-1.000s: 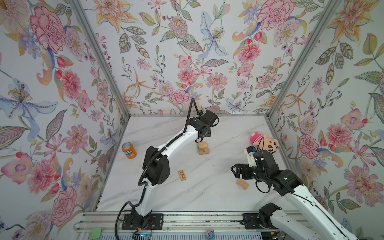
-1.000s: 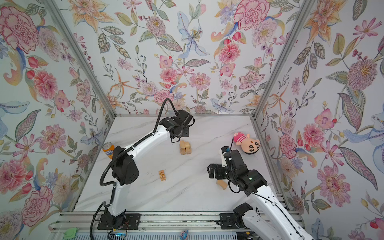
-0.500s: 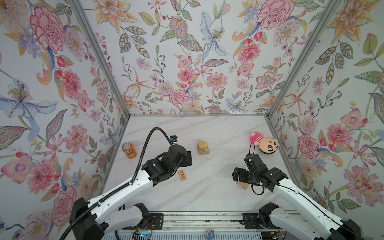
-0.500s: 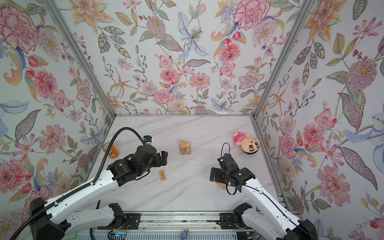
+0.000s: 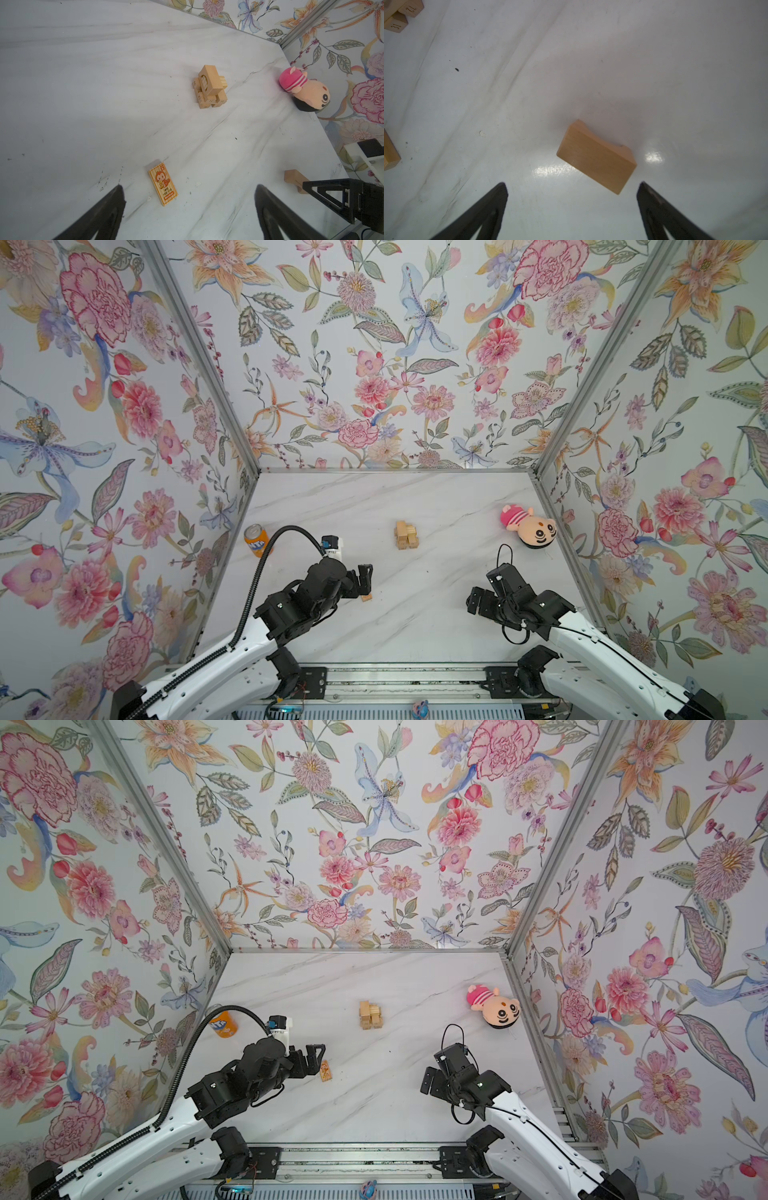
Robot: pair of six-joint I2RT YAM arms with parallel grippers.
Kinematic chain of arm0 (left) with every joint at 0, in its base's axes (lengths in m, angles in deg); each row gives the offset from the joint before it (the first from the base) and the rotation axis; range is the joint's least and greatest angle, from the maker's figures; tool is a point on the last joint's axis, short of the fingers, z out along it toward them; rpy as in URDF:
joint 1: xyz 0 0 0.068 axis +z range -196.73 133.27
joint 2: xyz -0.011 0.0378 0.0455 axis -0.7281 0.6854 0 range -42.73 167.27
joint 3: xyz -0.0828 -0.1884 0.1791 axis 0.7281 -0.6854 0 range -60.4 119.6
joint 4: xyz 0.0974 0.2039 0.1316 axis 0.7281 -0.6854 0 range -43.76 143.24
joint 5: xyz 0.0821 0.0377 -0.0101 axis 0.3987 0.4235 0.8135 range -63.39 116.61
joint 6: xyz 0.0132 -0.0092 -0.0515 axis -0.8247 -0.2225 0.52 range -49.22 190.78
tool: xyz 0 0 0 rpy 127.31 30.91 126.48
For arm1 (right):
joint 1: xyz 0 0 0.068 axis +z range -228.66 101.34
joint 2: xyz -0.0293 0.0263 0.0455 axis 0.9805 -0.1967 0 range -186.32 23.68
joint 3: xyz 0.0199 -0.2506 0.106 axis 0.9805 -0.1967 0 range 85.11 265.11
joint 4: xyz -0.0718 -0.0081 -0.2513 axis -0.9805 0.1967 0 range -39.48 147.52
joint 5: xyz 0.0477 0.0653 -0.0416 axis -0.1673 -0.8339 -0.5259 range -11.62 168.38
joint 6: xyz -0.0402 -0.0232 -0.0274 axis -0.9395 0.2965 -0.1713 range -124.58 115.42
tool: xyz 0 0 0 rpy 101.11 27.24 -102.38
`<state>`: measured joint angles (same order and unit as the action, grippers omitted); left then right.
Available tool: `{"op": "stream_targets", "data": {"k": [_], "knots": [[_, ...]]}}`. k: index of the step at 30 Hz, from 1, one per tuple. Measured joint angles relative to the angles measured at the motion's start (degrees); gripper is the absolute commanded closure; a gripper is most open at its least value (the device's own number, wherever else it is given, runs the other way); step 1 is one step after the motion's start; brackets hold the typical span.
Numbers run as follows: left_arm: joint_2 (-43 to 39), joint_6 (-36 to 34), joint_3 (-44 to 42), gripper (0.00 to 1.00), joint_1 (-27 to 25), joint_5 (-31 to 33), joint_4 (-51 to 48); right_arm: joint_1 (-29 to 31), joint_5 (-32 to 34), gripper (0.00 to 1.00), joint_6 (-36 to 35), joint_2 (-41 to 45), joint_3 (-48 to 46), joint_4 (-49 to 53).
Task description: Build the wood block tower
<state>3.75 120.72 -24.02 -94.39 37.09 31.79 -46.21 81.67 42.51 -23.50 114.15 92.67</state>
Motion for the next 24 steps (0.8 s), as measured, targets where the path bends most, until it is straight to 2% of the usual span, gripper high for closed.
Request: {"op": "stream_targets", "data": {"k": [16, 24], "knots": [[14.8, -3.8, 4.8, 0.01, 1.8, -2.8, 6.3, 0.1, 0.1, 0.01, 1.0, -1.2, 0.0, -0.2], [17.9, -5.6, 5.5, 0.01, 4.5, -5.0, 7.8, 0.5, -2.0, 0.01, 1.6, -2.1, 0.0, -3.4]]}}
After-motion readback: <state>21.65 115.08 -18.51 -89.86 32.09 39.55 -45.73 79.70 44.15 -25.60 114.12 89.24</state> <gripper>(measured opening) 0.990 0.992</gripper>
